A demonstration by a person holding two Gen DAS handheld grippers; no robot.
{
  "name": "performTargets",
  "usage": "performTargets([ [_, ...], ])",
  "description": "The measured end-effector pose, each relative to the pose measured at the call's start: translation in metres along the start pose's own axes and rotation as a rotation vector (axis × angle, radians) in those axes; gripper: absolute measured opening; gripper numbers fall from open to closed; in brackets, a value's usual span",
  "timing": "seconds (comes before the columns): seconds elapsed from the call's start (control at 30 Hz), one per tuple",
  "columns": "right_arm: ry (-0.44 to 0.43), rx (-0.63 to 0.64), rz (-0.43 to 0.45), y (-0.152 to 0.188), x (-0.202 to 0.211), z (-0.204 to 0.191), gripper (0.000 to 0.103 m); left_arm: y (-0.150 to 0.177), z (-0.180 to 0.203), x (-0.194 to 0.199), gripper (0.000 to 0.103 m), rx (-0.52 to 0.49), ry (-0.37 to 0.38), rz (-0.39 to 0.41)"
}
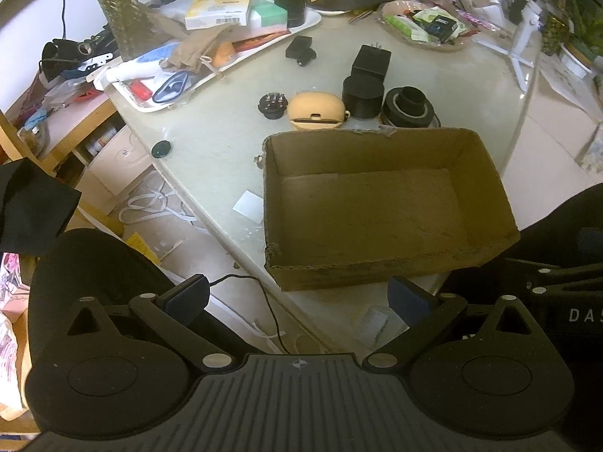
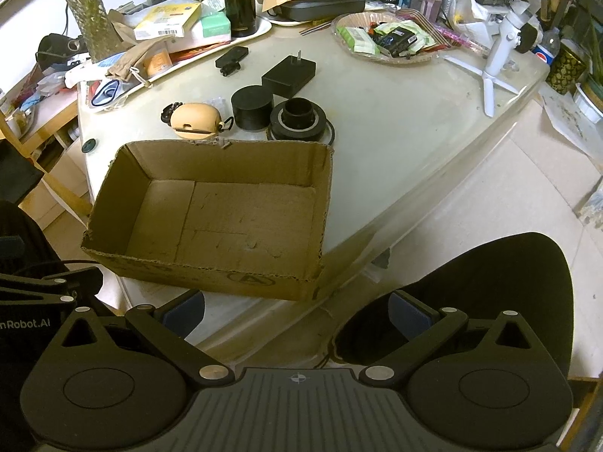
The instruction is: Organize rigid objects
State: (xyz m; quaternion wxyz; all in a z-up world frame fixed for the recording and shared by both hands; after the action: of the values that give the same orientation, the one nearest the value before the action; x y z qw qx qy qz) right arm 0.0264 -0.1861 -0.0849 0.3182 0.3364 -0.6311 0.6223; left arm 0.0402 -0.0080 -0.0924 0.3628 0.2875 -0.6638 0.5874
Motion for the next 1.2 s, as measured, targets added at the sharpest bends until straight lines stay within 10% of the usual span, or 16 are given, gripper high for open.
performTargets([
  [1.2,0.014,0.010,0.017,-0.0060,-0.0080,0.0080,0.103,-0.0089,0.0011,-0.0045,0.103,0.009,0.070,0.032],
])
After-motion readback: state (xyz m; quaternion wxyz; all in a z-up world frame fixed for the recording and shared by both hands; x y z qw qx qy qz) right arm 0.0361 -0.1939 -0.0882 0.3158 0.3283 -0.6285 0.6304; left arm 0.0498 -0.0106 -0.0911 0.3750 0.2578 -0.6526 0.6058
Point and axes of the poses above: each gripper's, at about its wrist camera, not at the fingertips, and x roughly against the way its jaws point, z to its right, y to its underside, the point moved 10 cm from there along -x, roughly the way its jaws point, and after that the axes turned 10 degrees about z, right-handed, at the moved point
